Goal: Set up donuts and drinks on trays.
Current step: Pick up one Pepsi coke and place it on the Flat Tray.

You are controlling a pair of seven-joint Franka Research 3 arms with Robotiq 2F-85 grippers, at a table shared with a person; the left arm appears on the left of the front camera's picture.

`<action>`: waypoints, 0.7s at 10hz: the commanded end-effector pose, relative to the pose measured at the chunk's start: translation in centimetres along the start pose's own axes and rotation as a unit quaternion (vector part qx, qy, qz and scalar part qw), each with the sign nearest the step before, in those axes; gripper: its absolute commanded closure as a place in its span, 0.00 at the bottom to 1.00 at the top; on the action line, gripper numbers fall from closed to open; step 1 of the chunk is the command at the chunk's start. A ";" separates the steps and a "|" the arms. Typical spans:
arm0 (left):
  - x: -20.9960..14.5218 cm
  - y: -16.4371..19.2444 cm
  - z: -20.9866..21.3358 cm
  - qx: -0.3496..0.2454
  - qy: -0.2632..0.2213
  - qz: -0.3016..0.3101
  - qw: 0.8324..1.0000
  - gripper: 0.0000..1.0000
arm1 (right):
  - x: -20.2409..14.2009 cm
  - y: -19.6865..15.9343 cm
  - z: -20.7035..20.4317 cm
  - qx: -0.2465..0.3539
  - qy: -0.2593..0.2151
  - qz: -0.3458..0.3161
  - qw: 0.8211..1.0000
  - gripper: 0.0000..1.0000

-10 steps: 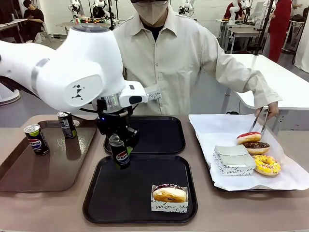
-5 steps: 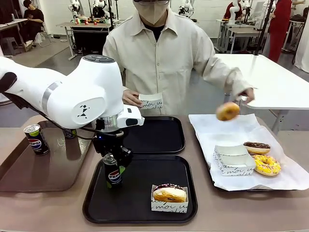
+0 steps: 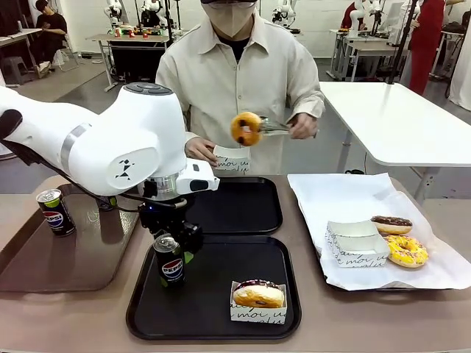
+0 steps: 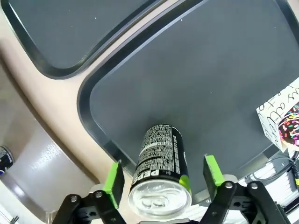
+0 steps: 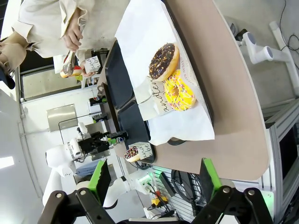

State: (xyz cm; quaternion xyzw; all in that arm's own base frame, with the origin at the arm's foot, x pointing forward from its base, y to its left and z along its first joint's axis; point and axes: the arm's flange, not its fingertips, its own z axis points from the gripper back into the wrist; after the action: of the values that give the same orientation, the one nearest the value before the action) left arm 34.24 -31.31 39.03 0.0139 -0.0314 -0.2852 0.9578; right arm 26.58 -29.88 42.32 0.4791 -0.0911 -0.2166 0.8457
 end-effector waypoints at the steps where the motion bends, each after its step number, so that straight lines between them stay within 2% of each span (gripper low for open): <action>1: -1.2 0.4 2.6 0.012 -0.011 -0.002 1.000 0.10 | -0.2 0.0 0.1 0.000 0.006 -0.003 1.000 0.00; 2: -1.7 0.7 4.1 0.015 -0.021 0.004 1.000 0.01 | -0.2 0.0 0.1 0.000 0.006 -0.003 1.000 0.00; 3: -2.3 1.5 5.7 0.030 -0.022 0.010 0.999 0.00 | -0.2 0.0 0.1 0.000 0.006 -0.003 1.000 0.00; 5: -4.5 4.6 9.1 0.008 -0.028 0.038 0.999 0.00 | -0.2 0.0 0.1 0.000 0.006 -0.003 1.000 0.00; 7: -7.7 9.3 11.8 -0.016 -0.041 0.070 0.997 0.00 | -0.2 0.0 0.1 0.000 0.006 -0.003 1.000 0.00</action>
State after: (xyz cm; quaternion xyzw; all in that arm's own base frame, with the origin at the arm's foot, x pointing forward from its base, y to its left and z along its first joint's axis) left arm 32.64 -22.23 50.49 0.0050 -0.0676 -0.2259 0.9718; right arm 26.57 -29.89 42.30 0.4792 -0.0910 -0.2168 0.8456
